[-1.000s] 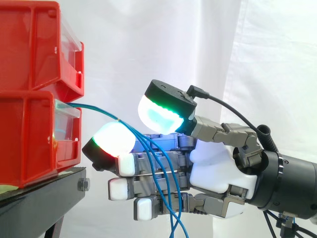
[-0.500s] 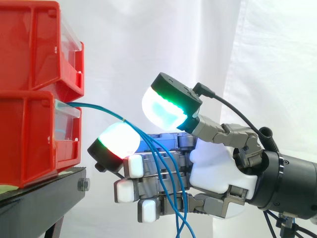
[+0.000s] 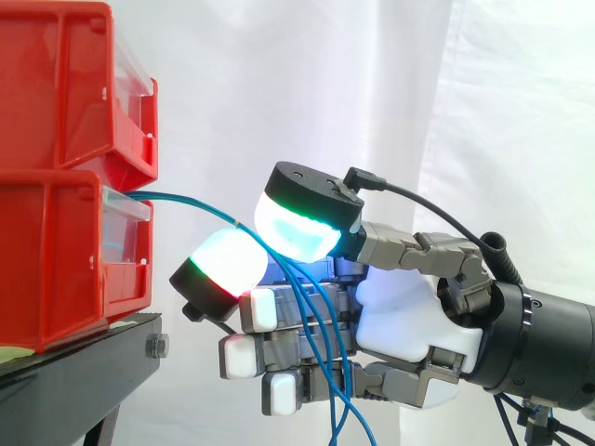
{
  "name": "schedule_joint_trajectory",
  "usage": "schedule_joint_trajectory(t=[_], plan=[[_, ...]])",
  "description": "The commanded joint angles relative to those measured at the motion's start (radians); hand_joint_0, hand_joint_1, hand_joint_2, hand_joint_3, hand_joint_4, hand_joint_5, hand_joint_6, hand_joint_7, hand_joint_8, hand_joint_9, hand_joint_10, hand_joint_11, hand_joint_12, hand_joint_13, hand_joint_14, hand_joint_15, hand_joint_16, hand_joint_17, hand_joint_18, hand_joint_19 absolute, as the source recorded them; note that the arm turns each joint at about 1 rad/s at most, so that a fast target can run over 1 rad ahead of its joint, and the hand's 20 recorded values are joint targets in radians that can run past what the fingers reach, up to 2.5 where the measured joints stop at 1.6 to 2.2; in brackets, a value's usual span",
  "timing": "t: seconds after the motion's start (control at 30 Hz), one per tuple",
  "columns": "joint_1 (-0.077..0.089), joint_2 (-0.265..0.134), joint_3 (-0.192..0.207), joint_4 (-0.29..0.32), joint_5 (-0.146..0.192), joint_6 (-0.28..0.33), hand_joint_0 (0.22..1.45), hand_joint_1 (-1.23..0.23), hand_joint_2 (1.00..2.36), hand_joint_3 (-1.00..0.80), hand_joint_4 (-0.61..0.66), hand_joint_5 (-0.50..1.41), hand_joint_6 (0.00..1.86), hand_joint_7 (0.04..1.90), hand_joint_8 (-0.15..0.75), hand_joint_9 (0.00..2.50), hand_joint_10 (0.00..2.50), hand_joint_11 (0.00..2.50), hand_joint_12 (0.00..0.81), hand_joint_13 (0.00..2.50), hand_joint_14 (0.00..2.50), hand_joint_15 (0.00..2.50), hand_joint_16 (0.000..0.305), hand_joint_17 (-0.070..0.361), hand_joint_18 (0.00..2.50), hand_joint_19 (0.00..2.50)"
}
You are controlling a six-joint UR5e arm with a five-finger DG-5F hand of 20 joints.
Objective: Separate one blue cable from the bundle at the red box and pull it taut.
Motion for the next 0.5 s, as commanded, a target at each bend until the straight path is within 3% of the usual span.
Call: schedule_joint_trajectory(t=[0.0, 0.3, 0.47], plan=[[-0.002, 0.0, 0.0, -0.002, -0.003, 0.001, 0.64, -0.71, 1.02, -0.16, 0.22, -0.18, 0.72, 1.11, 0.41, 0.98, 0.01, 0.69, 0.387, 0.94, 0.01, 0.5, 0.057, 0.129, 0.92, 0.67], [-0.002, 0.003, 0.006, -0.005, -0.023, -0.001, 0.62, -0.75, 1.01, -0.27, 0.24, -0.21, 0.8, 1.09, 0.41, 0.98, 0.01, 0.74, 0.386, 0.94, 0.01, 0.5, 0.057, 0.127, 0.92, 0.68], [-0.005, 0.003, 0.029, -0.015, -0.035, 0.002, 0.59, -0.7, 1.0, -0.45, 0.25, -0.21, 0.81, 1.06, 0.414, 0.99, 0.01, 0.74, 0.387, 0.94, 0.01, 0.51, 0.057, 0.128, 0.93, 0.67]])
